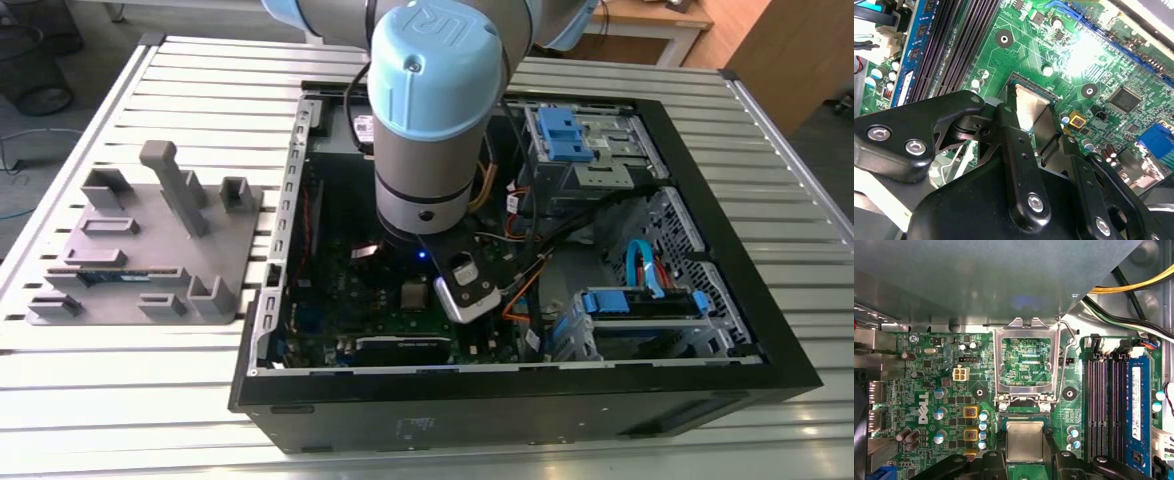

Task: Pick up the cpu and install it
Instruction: 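Place the cpu into insertion slot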

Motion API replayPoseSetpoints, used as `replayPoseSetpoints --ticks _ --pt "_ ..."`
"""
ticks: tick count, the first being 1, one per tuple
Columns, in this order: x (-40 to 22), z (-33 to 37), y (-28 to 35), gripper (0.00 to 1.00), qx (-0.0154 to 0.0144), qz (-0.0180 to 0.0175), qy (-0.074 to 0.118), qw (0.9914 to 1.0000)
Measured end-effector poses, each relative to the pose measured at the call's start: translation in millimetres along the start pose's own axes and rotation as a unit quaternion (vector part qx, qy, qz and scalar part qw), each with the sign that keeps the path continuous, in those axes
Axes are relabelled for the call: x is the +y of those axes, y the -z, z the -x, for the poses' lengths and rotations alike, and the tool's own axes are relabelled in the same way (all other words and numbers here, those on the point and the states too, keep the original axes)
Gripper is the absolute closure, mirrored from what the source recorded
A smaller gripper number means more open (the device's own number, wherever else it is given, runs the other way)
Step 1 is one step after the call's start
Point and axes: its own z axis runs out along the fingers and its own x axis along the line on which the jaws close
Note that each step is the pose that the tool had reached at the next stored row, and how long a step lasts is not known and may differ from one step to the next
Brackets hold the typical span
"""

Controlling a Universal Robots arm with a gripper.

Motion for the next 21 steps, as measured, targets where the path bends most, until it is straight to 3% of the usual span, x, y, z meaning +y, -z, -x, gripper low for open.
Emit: replayPoseSetpoints --ticks 19,21 --pt "-0.2 0.2 -1.9 0.60 -0.0002 0.0002 0.000 1.00000" --pt "-0.3 0.0 -1.9 0.49 -0.0001 0.0001 -0.001 1.00000"
